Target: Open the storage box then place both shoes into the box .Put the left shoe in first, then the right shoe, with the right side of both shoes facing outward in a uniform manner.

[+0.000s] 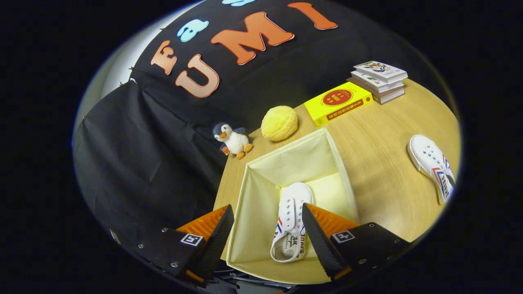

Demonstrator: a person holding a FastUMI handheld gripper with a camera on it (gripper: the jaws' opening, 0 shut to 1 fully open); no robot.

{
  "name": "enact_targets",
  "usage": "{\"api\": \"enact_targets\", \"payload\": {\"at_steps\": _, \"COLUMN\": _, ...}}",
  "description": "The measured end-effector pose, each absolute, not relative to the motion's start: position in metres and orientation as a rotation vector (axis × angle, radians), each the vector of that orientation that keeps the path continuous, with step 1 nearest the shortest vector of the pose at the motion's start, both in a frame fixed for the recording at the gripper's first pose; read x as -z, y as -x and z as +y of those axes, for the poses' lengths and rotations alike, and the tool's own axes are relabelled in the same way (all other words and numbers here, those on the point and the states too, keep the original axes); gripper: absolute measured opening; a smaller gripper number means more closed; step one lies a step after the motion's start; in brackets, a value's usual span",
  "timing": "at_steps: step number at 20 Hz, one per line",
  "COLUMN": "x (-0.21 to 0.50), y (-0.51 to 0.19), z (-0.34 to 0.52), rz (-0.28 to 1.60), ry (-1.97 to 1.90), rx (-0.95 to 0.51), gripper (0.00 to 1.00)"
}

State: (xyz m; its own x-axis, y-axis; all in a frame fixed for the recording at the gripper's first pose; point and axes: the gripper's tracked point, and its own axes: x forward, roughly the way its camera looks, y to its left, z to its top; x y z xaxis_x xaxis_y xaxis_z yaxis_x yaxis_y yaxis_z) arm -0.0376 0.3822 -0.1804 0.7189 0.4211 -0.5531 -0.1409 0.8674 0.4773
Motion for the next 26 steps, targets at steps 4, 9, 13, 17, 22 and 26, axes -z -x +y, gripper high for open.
{"api": "enact_targets", "payload": {"at_steps": 4, "x": 0.165, "y": 0.030, "z": 0.331, "rz": 0.670, "ry": -0.433, "rx": -0.276, "gripper": 0.99}}
{"api": "enact_targets", "payload": {"at_steps": 9, "x": 0.157, "y": 0.020, "z": 0.251, "rz": 0.650, "ry": -0.451, "rx": -0.190, "gripper": 0.99}}
{"api": "enact_targets", "payload": {"at_steps": 13, "x": 0.164, "y": 0.016, "z": 0.184, "rz": 0.658, "ry": -0.444, "rx": -0.109, "gripper": 0.99}}
{"api": "enact_targets", "payload": {"at_steps": 17, "x": 0.182, "y": 0.014, "z": 0.126, "rz": 0.688, "ry": -0.452, "rx": -0.046, "gripper": 0.99}}
{"api": "enact_targets", "payload": {"at_steps": 22, "x": 0.214, "y": 0.014, "z": 0.061, "rz": 0.740, "ry": -0.404, "rx": 0.038, "gripper": 0.98}}
{"api": "enact_targets", "payload": {"at_steps": 26, "x": 0.251, "y": 0.021, "z": 0.026, "rz": 0.834, "ry": -0.272, "rx": 0.046, "gripper": 0.95}}
